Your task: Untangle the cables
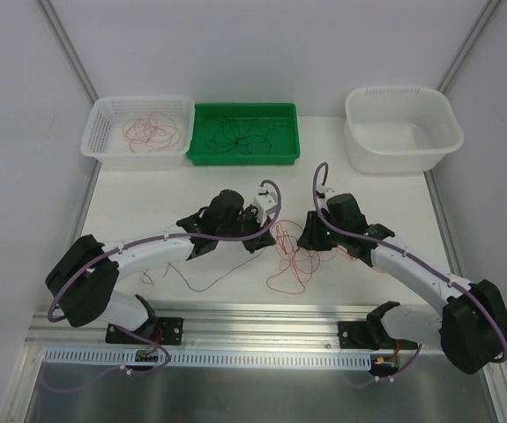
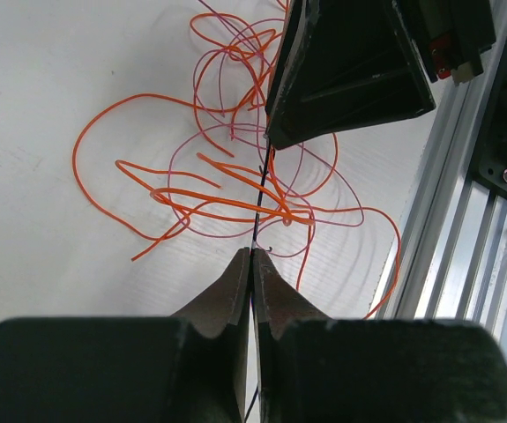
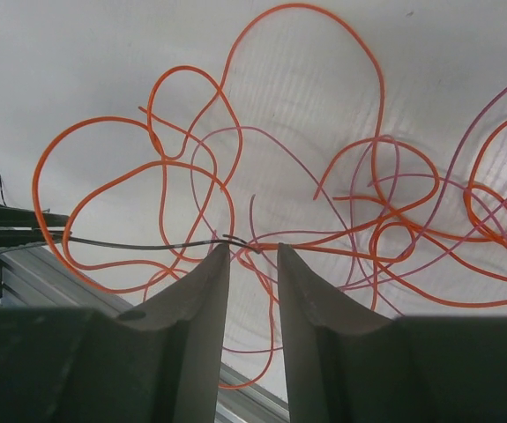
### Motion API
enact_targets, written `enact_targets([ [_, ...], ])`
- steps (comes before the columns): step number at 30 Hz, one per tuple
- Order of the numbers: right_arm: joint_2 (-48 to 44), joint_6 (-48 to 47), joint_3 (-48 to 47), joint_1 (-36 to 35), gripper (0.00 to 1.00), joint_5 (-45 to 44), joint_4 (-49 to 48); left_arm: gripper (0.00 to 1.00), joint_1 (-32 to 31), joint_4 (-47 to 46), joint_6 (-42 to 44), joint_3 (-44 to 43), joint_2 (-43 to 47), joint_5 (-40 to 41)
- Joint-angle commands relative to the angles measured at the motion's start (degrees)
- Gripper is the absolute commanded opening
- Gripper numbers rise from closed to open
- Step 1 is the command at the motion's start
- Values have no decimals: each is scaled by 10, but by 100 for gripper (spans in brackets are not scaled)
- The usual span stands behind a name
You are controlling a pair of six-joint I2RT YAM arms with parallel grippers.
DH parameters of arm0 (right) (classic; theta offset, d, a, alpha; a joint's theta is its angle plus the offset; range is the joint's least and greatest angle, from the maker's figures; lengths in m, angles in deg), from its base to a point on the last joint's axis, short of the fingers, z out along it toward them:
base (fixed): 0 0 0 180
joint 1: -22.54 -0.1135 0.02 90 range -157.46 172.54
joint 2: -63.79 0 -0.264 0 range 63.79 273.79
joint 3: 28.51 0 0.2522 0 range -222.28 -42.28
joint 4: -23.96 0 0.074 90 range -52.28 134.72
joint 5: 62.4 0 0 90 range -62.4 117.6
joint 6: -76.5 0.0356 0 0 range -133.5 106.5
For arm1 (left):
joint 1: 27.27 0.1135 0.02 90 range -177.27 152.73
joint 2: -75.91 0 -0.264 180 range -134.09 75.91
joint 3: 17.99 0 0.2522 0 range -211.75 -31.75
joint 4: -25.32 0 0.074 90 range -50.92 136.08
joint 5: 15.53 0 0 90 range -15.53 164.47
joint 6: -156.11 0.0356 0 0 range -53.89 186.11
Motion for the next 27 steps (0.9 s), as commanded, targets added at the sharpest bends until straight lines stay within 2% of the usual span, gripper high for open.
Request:
enact_targets([
  [1, 9, -16, 10, -4, 31, 27, -55, 0, -6, -10, -15, 3, 21, 1],
  [8, 21, -17, 10, -16, 29, 28, -65, 0, -6, -10, -24, 8, 31, 18],
  [13, -21, -3, 2, -54, 32, -66, -8, 0, -6, -13, -61, 8, 32, 39],
  [19, -86, 27, 29, -58, 32, -173, 25, 0, -6, -43, -105, 28, 38, 52],
  [22, -114, 48, 41, -58, 31, -181, 36, 0, -7, -70, -141, 53, 52, 54],
  [27, -134, 73, 79, -58, 27, -167, 1, 0, -10, -118, -184, 77, 57, 36],
])
